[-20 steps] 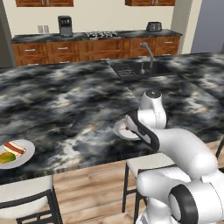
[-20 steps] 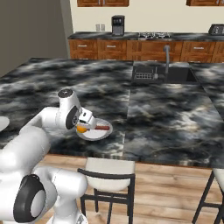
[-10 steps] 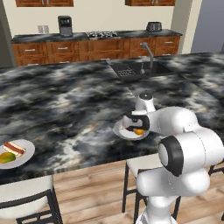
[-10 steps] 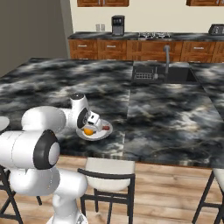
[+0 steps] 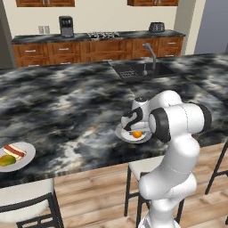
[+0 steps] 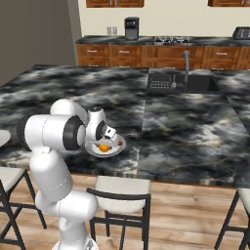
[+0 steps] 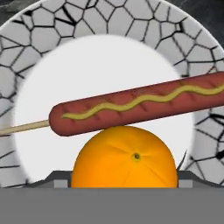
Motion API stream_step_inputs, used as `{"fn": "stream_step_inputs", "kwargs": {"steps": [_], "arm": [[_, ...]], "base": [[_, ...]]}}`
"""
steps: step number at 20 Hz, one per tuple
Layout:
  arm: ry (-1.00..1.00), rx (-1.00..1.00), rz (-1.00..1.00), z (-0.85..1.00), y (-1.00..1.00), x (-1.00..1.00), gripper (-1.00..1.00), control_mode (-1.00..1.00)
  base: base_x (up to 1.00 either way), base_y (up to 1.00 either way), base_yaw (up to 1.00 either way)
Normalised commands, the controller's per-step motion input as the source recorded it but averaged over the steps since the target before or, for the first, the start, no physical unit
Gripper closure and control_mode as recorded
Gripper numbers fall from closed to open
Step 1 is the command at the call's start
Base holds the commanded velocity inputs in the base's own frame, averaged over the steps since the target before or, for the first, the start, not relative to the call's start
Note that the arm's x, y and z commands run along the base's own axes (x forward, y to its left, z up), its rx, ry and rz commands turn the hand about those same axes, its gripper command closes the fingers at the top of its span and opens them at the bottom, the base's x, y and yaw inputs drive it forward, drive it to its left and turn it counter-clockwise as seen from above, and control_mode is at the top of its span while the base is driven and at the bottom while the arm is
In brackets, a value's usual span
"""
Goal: Pick up the orange and mango from the fridge and place one fruit on each plate on the dining counter.
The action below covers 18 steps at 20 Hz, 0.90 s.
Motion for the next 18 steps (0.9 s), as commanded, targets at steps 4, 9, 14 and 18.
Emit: {"fn": "stream_step_inputs", "kwargs": {"steps": [4, 9, 14, 18], "arm": [[0.1, 0.0, 0.0, -0.54, 0.0, 0.44, 1.0, -1.0], [0.04, 0.0, 0.0, -0.19, 0.01, 0.01, -1.0, -1.0], [0.0, 0.0, -0.02, 0.03, 0.0, 0.0, -1.0, -1.0], [0.0, 0.0, -0.02, 0.31, 0.01, -0.05, -1.0, -1.0]], "base": [[0.0, 0.0, 0.0], [0.0, 0.0, 0.0], [0.0, 0.0, 0.0], [0.0, 0.0, 0.0]]}}
